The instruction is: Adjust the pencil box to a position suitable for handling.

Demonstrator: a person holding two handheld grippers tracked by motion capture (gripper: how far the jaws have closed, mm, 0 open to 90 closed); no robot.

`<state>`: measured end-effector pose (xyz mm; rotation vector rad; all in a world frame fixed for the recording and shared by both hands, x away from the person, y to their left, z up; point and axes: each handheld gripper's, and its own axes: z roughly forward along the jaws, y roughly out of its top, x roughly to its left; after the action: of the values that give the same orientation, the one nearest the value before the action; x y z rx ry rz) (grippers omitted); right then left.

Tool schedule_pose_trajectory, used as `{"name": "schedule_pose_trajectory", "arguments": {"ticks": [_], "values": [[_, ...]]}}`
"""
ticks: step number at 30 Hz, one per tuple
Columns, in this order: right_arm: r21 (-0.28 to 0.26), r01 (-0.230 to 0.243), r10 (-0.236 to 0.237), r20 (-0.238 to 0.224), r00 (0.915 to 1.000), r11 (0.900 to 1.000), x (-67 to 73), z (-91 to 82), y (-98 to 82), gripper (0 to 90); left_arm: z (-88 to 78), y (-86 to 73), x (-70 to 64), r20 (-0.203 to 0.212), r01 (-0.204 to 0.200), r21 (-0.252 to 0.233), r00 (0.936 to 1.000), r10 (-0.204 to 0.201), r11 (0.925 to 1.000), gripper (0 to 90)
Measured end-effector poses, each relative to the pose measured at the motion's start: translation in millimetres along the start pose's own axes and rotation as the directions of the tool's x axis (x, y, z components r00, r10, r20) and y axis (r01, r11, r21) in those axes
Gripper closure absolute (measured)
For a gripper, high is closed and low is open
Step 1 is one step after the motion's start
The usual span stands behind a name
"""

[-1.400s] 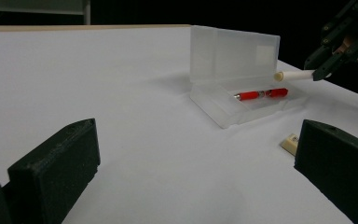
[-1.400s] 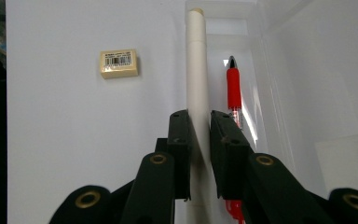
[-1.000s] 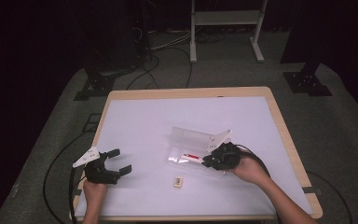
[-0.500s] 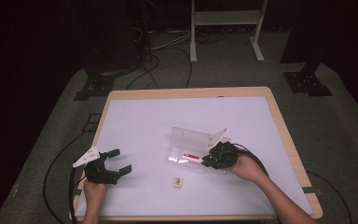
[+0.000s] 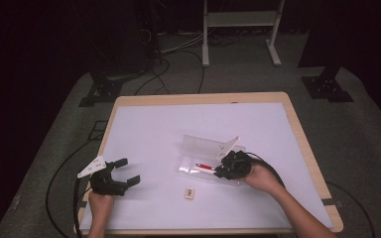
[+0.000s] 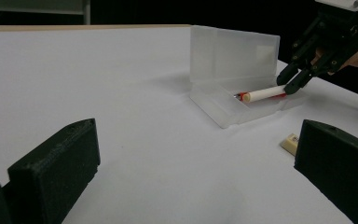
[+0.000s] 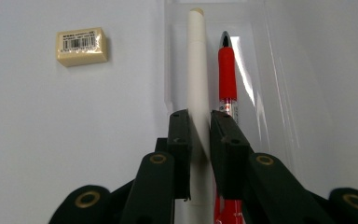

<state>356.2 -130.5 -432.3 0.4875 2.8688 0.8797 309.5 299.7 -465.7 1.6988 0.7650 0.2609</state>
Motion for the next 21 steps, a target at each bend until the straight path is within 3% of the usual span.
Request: {"name": "schedule_pose_trajectory", "arguments": {"ticks": [21], "values": [[0.02, -0.018, 0.019, -0.017, 0.9997, 1.0, -4.7, 11.1, -2.4, 77.8, -0.1, 0.1, -0.2, 0.0, 0.0, 0.0, 1.0, 0.0, 1.0, 0.0]]}}
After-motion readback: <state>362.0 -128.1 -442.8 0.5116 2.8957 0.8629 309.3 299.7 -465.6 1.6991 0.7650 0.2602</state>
